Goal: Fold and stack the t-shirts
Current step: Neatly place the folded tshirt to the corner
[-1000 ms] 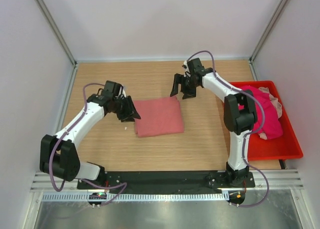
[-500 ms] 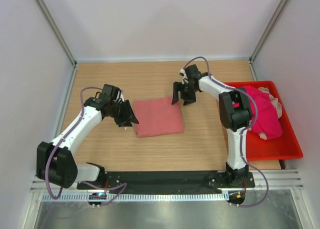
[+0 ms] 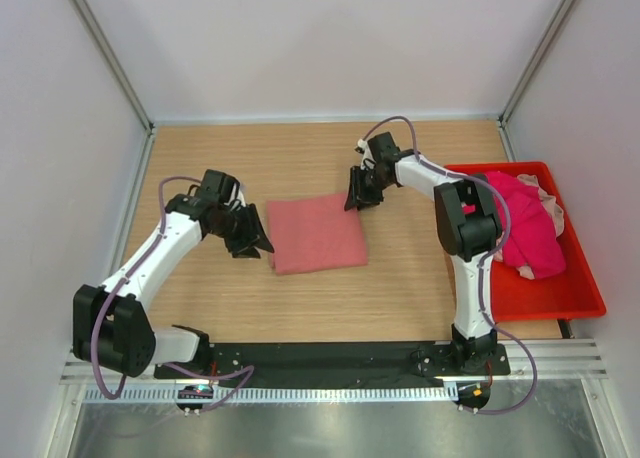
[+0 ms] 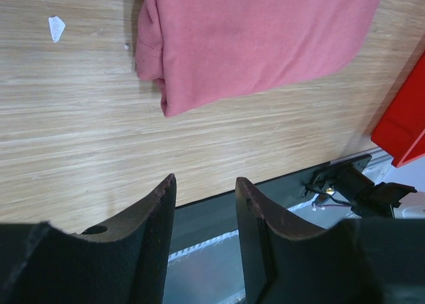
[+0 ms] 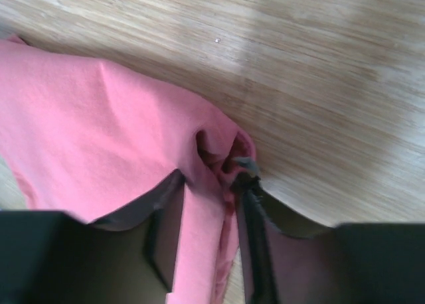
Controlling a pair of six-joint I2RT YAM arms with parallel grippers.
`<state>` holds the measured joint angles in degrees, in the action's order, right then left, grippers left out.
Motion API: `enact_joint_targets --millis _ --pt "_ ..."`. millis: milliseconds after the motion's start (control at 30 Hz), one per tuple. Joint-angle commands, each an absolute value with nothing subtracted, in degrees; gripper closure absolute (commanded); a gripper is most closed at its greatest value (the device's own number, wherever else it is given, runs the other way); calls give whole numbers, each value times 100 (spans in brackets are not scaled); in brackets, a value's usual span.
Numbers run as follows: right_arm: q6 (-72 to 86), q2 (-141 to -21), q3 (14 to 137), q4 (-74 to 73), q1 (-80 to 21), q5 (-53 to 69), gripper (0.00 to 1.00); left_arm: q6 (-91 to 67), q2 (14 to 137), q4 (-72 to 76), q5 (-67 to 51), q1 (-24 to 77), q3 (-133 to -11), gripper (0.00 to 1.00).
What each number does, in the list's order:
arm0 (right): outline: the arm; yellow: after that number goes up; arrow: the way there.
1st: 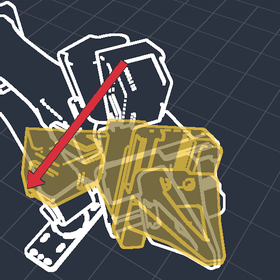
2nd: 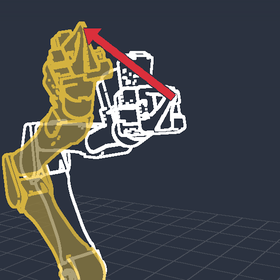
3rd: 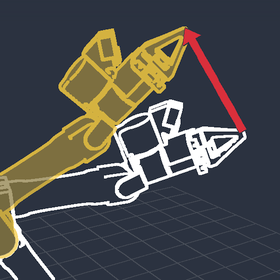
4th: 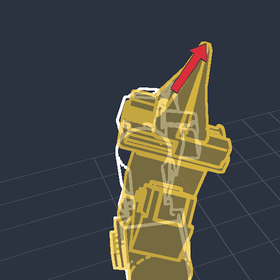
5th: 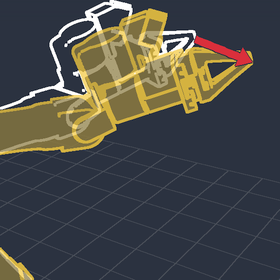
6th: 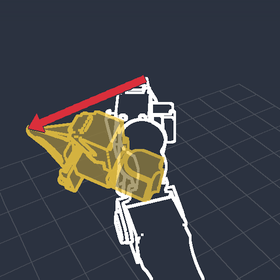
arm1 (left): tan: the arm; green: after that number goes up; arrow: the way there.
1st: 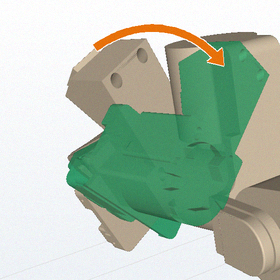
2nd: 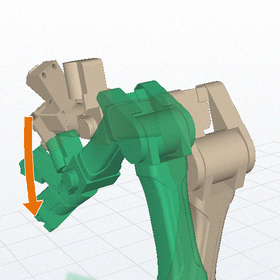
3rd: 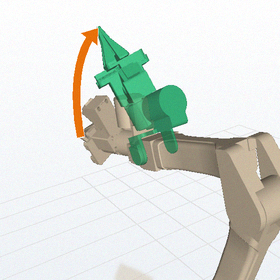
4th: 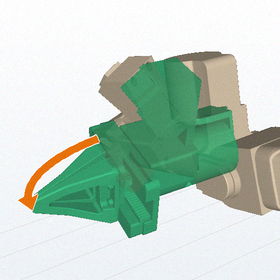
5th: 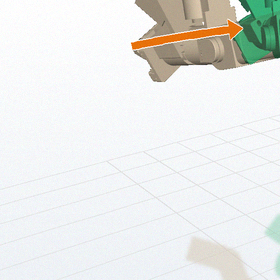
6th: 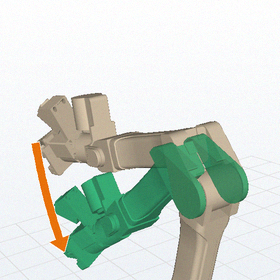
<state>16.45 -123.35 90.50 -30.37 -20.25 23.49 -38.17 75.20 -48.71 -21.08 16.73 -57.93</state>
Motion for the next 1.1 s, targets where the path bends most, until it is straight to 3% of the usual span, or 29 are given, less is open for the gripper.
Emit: enact_joint_targets --millis 0,100,133,433,700,1067 --pt "1670 -12542 9123 -2980 -2101 2109 63 -3700 7374 -5001 -2285 1591 -6029 57" --pt "1661 -12533 9193 -2944 -2101 1909 85 -3727 7365 -4992 -2268 1573 -6170 57" --pt "1626 -12542 9246 -2988 -2109 1820 98 -3735 7365 -5010 -2268 1565 -6213 57" --pt "722 -12700 10686 -4095 -1969 -356 99 -3323 7453 -5563 -1775 1494 -6539 58" --pt "-384 -13340 12330 -4491 -1345 -1535 99 -2857 7629 -5652 -1706 1485 -6320 59" --pt "-1546 -14097 13675 -3790 -168 -1081 99 -2786 7532 -5607 -1679 1485 -5617 59"
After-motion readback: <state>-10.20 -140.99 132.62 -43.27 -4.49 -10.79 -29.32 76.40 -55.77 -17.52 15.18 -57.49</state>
